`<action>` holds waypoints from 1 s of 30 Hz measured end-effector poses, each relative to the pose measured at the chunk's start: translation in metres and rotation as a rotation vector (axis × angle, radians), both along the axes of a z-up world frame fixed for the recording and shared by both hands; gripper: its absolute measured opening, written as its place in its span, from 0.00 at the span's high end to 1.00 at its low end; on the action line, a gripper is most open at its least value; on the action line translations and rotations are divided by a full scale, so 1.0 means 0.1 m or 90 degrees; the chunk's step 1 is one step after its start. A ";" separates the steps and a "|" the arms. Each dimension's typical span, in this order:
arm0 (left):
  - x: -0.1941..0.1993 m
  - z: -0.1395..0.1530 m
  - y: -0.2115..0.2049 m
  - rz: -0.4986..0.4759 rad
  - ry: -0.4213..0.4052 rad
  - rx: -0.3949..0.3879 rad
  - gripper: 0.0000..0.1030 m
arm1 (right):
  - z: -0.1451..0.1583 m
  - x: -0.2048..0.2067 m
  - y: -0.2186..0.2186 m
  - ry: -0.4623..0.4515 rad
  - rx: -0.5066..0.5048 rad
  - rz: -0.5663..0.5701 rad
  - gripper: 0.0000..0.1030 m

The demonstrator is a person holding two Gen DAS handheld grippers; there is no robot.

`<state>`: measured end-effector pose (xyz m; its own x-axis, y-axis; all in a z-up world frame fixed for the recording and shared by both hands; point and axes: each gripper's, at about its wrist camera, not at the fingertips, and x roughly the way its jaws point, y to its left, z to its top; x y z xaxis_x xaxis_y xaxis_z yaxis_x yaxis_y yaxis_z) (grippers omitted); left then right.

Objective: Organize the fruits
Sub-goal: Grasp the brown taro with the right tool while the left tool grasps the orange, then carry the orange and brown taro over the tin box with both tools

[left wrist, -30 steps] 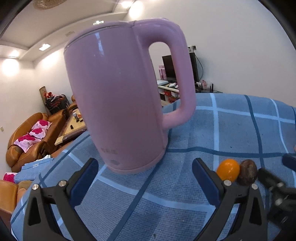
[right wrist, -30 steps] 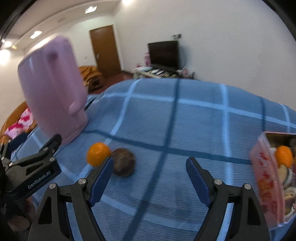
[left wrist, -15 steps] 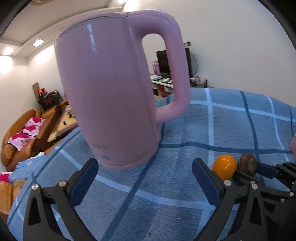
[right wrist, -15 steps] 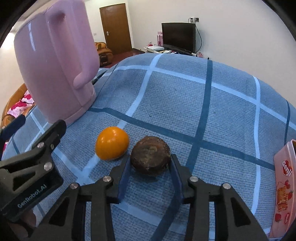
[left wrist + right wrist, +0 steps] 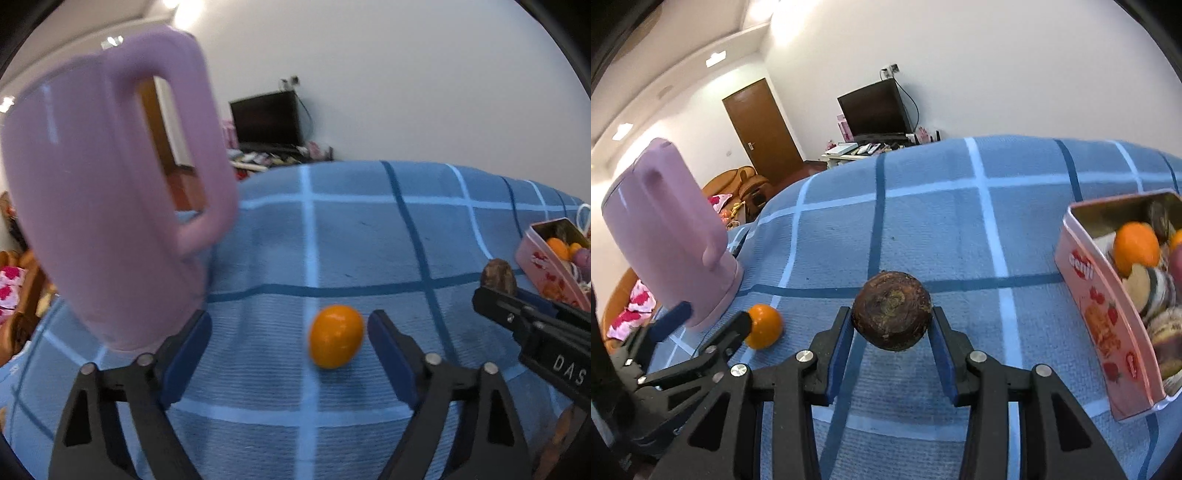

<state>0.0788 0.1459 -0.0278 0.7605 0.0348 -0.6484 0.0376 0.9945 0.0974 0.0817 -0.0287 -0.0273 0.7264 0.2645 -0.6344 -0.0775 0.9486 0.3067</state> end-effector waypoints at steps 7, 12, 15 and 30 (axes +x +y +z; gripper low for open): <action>0.31 -0.23 -0.10 -0.034 0.109 -0.020 0.55 | -0.01 0.00 0.09 -0.006 -0.021 0.023 0.58; 0.31 -0.22 -0.06 -0.044 0.111 -0.050 0.63 | -0.03 0.03 0.14 -0.001 -0.029 0.033 0.58; 0.24 -0.15 -0.03 -0.032 0.083 -0.048 0.64 | -0.01 0.00 0.13 -0.011 -0.034 0.029 0.58; -0.18 0.12 -0.01 0.031 -0.073 0.025 0.64 | 0.19 -0.27 0.27 -0.107 -0.115 0.023 0.57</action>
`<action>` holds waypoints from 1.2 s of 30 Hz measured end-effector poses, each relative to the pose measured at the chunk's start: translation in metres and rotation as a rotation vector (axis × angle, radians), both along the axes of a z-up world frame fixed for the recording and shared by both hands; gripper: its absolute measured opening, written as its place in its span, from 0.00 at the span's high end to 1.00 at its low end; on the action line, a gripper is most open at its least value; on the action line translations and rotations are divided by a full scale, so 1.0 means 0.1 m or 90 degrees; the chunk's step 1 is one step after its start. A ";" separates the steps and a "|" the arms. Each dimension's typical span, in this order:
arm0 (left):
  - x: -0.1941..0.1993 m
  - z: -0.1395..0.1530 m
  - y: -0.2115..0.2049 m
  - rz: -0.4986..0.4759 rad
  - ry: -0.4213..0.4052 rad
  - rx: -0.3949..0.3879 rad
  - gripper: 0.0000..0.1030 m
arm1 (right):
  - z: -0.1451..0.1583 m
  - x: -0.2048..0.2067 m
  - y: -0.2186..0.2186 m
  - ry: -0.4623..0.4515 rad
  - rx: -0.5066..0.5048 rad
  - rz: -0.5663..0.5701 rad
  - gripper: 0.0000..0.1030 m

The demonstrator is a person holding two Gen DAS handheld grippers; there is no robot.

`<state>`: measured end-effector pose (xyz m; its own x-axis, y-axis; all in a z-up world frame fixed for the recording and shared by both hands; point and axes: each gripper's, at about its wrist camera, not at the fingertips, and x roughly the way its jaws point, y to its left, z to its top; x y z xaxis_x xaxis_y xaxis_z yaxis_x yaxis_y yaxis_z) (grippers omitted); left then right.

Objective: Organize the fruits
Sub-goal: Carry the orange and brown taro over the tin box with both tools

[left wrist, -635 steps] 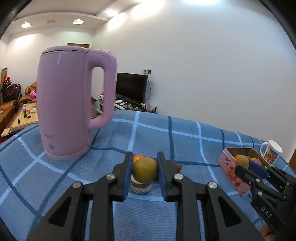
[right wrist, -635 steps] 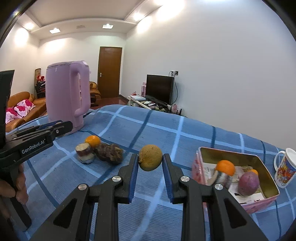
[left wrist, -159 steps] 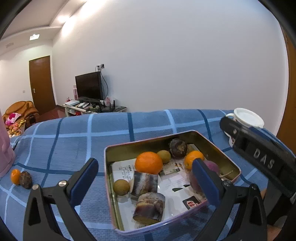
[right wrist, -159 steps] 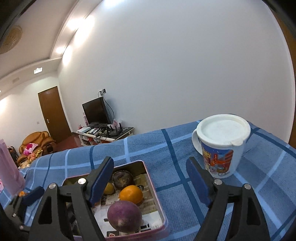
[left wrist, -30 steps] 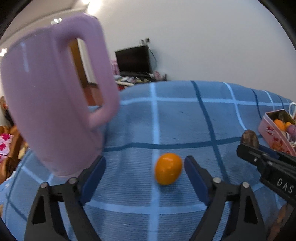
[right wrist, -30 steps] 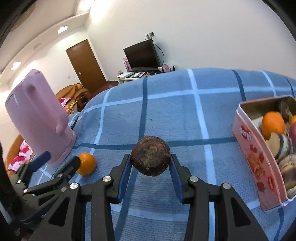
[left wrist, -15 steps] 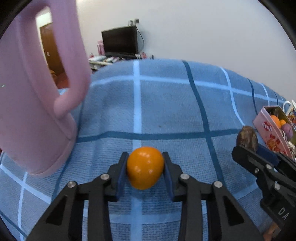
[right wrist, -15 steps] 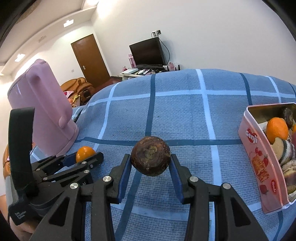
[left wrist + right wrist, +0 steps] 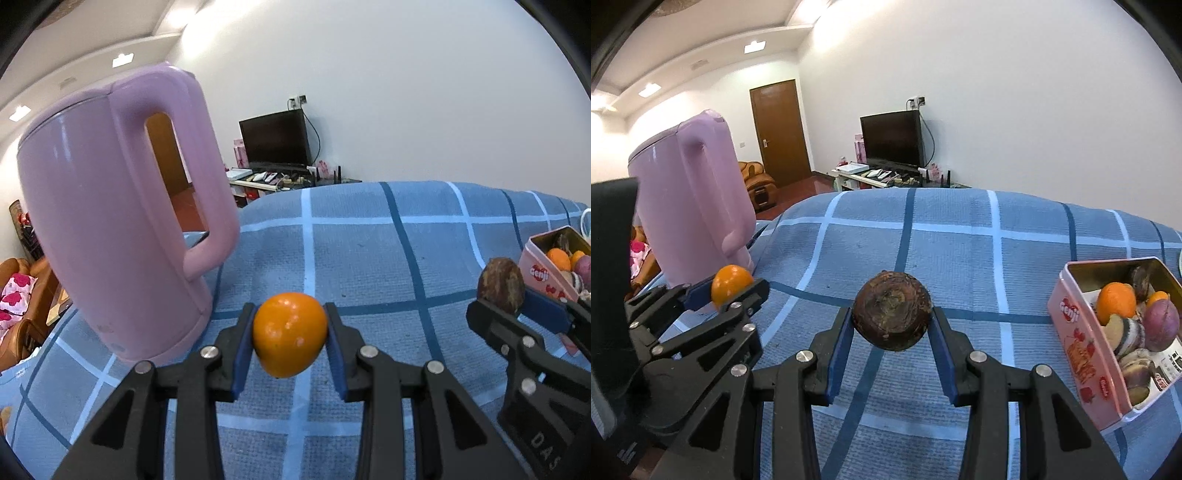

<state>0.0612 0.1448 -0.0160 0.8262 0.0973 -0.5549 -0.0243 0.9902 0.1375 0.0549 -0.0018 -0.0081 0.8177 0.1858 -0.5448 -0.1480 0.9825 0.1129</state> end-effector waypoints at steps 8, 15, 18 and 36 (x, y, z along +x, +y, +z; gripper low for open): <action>-0.08 0.00 -0.07 0.014 -0.019 -0.018 0.64 | 0.02 -0.11 -0.05 -0.016 -0.009 -0.011 0.57; -0.16 0.00 -0.08 0.022 -0.026 -0.036 0.64 | 0.04 -0.21 -0.03 -0.037 -0.028 -0.011 0.57; -0.20 0.00 -0.10 0.026 -0.030 -0.043 0.64 | 0.06 -0.26 -0.03 -0.045 -0.034 -0.012 0.57; -0.40 0.02 -0.27 0.034 -0.046 -0.057 0.64 | 0.09 -0.46 -0.24 -0.059 -0.042 -0.029 0.57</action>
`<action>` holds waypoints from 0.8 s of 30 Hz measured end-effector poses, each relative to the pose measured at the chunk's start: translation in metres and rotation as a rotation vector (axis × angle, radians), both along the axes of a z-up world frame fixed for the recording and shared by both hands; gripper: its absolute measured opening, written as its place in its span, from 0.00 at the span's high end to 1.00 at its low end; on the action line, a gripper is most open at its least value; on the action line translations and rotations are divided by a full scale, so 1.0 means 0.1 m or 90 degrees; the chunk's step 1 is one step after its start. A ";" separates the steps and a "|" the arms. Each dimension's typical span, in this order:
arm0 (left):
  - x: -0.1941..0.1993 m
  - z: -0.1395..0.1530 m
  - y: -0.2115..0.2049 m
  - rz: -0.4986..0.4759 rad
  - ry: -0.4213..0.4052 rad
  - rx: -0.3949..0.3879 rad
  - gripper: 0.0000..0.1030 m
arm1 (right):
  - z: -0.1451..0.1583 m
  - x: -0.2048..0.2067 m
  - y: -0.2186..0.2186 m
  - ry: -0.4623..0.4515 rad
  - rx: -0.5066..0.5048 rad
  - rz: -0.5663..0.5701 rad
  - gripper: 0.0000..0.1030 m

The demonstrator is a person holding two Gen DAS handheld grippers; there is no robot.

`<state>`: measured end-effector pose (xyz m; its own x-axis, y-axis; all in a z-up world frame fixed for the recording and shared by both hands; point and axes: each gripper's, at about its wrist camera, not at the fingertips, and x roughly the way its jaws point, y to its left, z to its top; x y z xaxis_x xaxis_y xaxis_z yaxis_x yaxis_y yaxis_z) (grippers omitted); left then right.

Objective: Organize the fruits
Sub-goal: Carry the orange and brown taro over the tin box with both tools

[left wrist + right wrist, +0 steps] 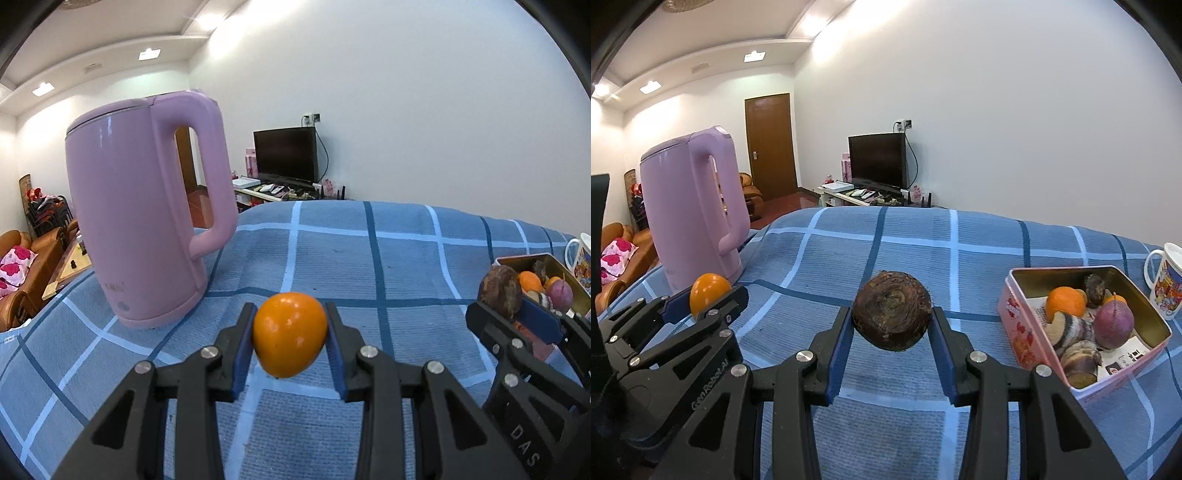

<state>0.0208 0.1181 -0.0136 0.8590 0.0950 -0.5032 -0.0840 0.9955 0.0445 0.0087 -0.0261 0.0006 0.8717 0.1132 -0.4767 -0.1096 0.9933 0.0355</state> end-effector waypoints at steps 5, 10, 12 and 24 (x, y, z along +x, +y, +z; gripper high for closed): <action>-0.04 0.00 -0.08 -0.005 0.001 0.001 0.64 | 0.01 -0.05 -0.08 -0.004 -0.004 -0.005 0.57; -0.08 0.01 -0.17 -0.011 0.000 0.006 0.64 | 0.01 -0.08 -0.15 -0.006 -0.006 -0.010 0.57; -0.09 0.01 -0.21 -0.013 0.000 0.007 0.64 | 0.01 -0.10 -0.18 -0.006 -0.007 -0.011 0.57; -0.16 0.01 -0.42 -0.025 0.004 0.006 0.64 | 0.02 -0.20 -0.38 -0.009 -0.009 -0.022 0.57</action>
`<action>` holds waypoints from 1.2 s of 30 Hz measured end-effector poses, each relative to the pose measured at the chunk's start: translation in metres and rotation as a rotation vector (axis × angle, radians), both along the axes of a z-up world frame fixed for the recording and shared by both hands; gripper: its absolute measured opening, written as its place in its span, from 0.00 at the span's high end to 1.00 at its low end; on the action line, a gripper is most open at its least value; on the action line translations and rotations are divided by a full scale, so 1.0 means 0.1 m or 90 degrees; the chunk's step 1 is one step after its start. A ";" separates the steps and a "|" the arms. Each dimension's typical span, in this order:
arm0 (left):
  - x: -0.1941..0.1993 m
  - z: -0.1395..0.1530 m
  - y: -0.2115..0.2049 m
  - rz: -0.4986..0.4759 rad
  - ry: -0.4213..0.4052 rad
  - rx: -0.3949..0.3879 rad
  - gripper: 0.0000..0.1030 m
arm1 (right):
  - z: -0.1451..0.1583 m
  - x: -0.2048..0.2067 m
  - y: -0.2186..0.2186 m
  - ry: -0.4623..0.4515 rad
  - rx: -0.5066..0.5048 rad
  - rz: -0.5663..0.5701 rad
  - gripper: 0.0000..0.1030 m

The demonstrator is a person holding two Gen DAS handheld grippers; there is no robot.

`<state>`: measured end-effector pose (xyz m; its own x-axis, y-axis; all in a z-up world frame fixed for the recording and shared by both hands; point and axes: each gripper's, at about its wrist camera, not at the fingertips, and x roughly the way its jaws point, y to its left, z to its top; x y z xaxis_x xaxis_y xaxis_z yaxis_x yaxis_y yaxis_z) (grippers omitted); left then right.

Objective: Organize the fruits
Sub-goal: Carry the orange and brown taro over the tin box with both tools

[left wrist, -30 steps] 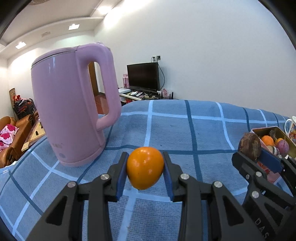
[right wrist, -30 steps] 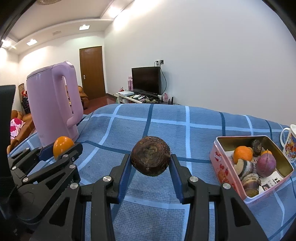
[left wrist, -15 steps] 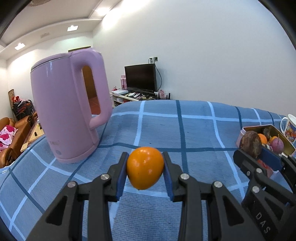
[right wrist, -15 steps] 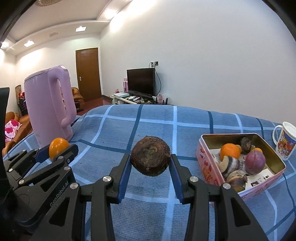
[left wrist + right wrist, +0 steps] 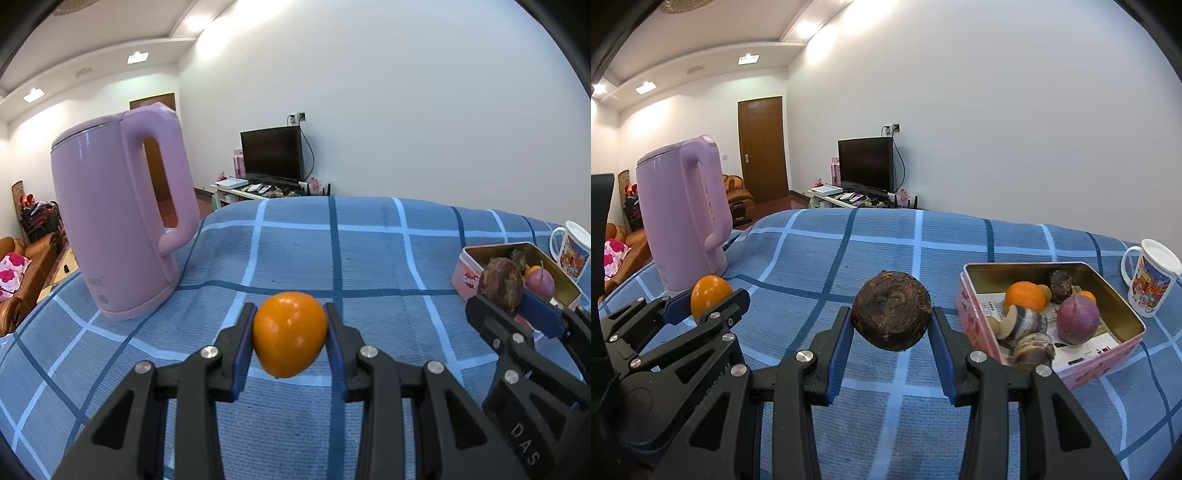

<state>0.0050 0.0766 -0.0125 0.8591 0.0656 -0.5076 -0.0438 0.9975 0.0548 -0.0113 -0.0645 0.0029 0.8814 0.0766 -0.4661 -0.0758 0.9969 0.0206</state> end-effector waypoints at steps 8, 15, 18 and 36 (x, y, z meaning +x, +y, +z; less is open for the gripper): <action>-0.05 0.00 -0.14 -0.008 0.001 0.001 0.64 | 0.00 -0.06 -0.13 -0.005 -0.005 -0.009 0.57; -0.11 0.02 -0.30 -0.018 -0.004 -0.005 0.64 | 0.01 -0.11 -0.27 -0.008 -0.006 -0.023 0.57; -0.13 0.02 -0.37 -0.023 -0.006 -0.002 0.64 | 0.01 -0.13 -0.34 -0.007 -0.005 -0.029 0.57; -0.23 0.04 -0.78 -0.052 -0.011 0.005 0.64 | 0.01 -0.22 -0.68 -0.013 -0.008 -0.054 0.57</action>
<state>-0.0180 -0.0015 -0.0082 0.8700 -0.0016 -0.4930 0.0372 0.9974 0.0625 -0.0333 -0.1323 0.0043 0.8937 -0.0049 -0.4487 0.0090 0.9999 0.0071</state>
